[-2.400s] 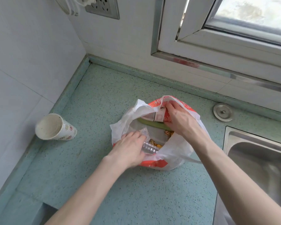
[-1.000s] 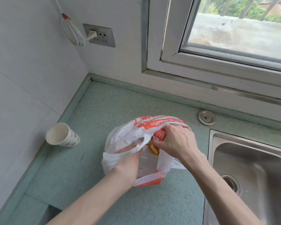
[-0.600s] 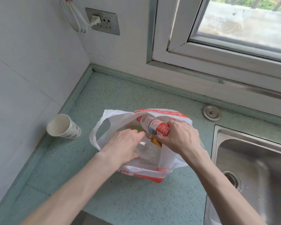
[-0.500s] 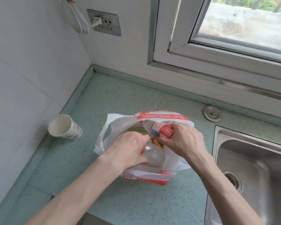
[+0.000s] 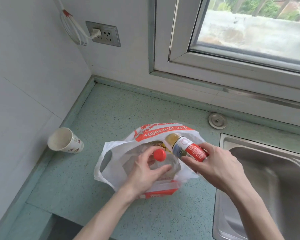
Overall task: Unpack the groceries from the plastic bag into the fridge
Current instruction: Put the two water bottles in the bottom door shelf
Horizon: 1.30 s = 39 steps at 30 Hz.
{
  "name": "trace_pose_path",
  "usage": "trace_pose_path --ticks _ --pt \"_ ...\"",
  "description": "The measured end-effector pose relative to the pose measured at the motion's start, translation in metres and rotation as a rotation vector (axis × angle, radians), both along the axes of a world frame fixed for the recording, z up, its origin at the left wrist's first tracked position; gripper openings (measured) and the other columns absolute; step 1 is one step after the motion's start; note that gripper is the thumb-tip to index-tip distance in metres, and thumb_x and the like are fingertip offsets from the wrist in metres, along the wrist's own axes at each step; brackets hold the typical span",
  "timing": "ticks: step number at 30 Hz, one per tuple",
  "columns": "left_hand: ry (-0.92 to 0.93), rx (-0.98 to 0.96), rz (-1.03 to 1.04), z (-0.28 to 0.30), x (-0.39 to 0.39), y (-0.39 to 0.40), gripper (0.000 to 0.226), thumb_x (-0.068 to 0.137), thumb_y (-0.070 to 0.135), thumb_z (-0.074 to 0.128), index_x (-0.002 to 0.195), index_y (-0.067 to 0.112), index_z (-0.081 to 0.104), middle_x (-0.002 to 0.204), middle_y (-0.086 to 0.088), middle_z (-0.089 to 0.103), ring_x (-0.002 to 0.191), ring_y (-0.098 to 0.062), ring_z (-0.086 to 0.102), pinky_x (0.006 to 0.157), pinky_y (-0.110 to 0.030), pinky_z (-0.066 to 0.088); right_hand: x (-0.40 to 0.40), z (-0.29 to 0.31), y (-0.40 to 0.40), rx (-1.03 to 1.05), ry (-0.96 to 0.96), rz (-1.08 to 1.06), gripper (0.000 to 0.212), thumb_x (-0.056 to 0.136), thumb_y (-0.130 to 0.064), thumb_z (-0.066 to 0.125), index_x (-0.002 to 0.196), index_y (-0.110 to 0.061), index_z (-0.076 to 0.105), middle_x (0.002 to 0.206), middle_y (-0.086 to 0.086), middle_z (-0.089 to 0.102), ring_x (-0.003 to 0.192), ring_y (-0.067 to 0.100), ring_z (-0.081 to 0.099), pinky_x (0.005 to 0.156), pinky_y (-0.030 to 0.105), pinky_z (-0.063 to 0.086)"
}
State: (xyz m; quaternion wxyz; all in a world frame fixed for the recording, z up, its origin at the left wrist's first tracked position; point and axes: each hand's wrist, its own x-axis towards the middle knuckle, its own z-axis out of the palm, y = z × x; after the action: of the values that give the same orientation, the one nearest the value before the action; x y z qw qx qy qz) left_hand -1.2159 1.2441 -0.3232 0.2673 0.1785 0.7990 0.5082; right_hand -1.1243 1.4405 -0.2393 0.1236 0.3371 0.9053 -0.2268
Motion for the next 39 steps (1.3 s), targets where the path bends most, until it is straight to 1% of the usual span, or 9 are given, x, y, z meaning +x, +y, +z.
trace_pose_path --ticks 9,15,17,20,25,31,34,37,39 --pt "0.228 0.153 -0.010 0.047 0.020 0.008 0.033 0.087 0.044 0.080 0.114 0.029 0.069 0.112 0.011 0.065 0.113 -0.015 0.065 0.099 -0.027 0.052 0.051 0.035 0.016 -0.255 0.198 -0.116 0.036 0.071 -0.074 0.072 0.094 -0.047 0.071 0.078 -0.024 0.072 0.075 0.006 0.068 0.073 0.035 0.055" --pt "0.175 0.265 0.040 0.107 0.024 -0.006 0.027 0.085 0.048 0.078 0.103 0.029 0.069 0.099 0.006 0.060 0.099 -0.020 0.065 0.088 -0.027 0.053 0.066 0.064 0.008 -0.681 0.591 -0.145 0.036 0.081 -0.053 0.082 0.108 -0.030 0.075 0.094 -0.003 0.079 0.087 0.014 0.074 0.074 0.020 0.056" --pt "0.160 0.314 0.057 0.124 0.028 -0.008 0.024 0.086 0.049 0.075 0.101 0.032 0.067 0.092 0.012 0.058 0.087 -0.007 0.061 0.082 -0.018 0.046 0.068 0.070 0.001 -0.765 0.668 -0.153 0.043 0.081 -0.054 0.074 0.116 -0.029 0.071 0.105 0.002 0.079 0.099 0.019 0.075 0.086 0.029 0.057" --pt "0.183 0.396 0.095 0.145 0.032 -0.008 0.030 0.089 0.050 0.067 0.107 0.026 0.064 0.087 0.011 0.061 0.083 -0.013 0.059 0.079 -0.026 0.046 0.073 0.074 -0.010 -0.858 0.812 -0.178 0.048 0.087 -0.038 0.068 0.131 -0.020 0.060 0.118 0.009 0.075 0.112 0.026 0.072 0.097 0.041 0.055" --pt "0.253 0.479 0.104 0.173 0.031 -0.003 0.041 0.093 0.056 0.050 0.111 0.021 0.063 0.100 0.007 0.069 0.098 -0.013 0.064 0.087 -0.020 0.047 0.088 0.082 -0.034 -0.833 0.929 -0.268 0.065 0.079 -0.026 0.079 0.136 -0.020 0.049 0.117 0.012 0.076 0.108 0.028 0.074 0.092 0.035 0.059" --pt "0.160 0.575 -0.007 0.195 0.038 -0.001 0.039 0.093 0.058 0.049 0.104 0.024 0.065 0.096 -0.005 0.071 0.093 -0.027 0.069 0.091 -0.050 0.054 0.122 0.082 -0.073 -0.663 1.014 -0.542 0.082 0.057 -0.059 0.088 0.122 -0.017 0.062 0.106 0.014 0.077 0.102 0.033 0.075 0.093 0.047 0.059" --pt "0.129 0.618 -0.102 0.201 0.049 0.006 0.036 0.093 0.055 0.051 0.099 0.023 0.067 0.093 -0.004 0.073 0.090 -0.031 0.070 0.089 -0.058 0.056 0.143 0.085 -0.093 -0.542 1.059 -0.634 0.100 0.049 -0.086 0.080 0.120 -0.018 0.062 0.100 0.014 0.078 0.094 0.029 0.078 0.086 0.042 0.063" --pt "0.069 0.639 -0.208 0.200 0.068 0.016 0.038 0.092 0.056 0.055 0.097 0.021 0.068 0.091 -0.007 0.074 0.086 -0.038 0.070 0.083 -0.066 0.055 0.173 0.086 -0.110 -0.457 1.134 -0.662 0.077 0.066 -0.075 0.077 0.126 -0.031 0.057 0.105 0.010 0.074 0.099 0.029 0.076 0.087 0.040 0.062" --pt "0.022 0.649 -0.285 0.199 0.087 0.023 0.032 0.091 0.055 0.058 0.094 0.025 0.068 0.088 -0.007 0.073 0.082 -0.041 0.069 0.076 -0.071 0.054 0.197 0.087 -0.119 -0.383 1.175 -0.693 0.064 0.074 -0.059 0.073 0.127 -0.027 0.055 0.104 0.009 0.071 0.098 0.028 0.075 0.086 0.042 0.063"
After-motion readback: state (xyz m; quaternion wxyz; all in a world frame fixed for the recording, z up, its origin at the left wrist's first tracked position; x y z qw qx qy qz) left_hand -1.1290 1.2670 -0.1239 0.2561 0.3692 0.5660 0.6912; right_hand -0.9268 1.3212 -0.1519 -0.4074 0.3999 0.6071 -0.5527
